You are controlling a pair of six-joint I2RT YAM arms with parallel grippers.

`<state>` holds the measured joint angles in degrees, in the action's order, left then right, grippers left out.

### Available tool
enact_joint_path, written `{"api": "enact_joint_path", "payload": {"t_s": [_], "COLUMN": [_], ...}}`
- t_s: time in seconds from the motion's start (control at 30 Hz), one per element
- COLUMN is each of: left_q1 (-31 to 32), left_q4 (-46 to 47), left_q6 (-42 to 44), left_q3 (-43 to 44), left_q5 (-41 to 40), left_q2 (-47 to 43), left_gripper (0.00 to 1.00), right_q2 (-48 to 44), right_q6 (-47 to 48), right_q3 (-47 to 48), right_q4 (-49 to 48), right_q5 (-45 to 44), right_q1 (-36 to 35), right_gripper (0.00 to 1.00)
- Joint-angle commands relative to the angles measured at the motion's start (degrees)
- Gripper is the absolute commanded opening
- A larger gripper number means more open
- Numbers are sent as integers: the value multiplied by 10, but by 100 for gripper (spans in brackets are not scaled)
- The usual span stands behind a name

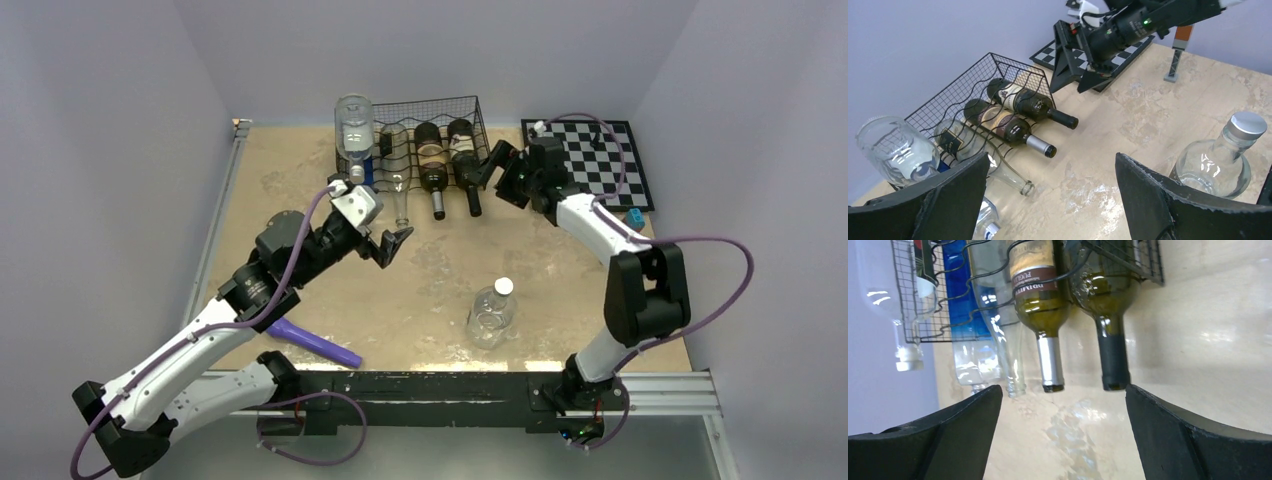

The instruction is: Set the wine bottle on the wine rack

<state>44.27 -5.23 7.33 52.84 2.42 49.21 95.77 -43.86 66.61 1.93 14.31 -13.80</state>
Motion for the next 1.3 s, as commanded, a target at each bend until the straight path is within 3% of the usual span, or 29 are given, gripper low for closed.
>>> {"api": "enact_joint_path", "payload": {"t_s": [0.0,0.13,0.37,0.57,0.83,1.27], "left_q1": [-1,-2,-2,-2,-1,-2], "left_q4": [5,-45,-114,-114,-171,-180], "left_q6": [-59,-104,-156,-209,-220,-224], "left_q3": [15,38,76,82,117,87], "left_q5": [-21,-35,55,-21,-66,-69], "left_q2": [-14,-11,30,29,23,-10], "left_gripper": [99,99,99,99,99,99], "right_q2": [-90,-167,-337,-440,-438,-388], "right_q6": [101,152,207,234,224,208], "right_q3": [12,28,20,23,63,56], "right_q4": [140,261,405,515,653,629], "right_q5": [-87,-127,-138,-103,-141,-141], "right_q1": [2,2,-8,-37,-202,-298], "right_gripper": [99,99,98,98,97,90]}}
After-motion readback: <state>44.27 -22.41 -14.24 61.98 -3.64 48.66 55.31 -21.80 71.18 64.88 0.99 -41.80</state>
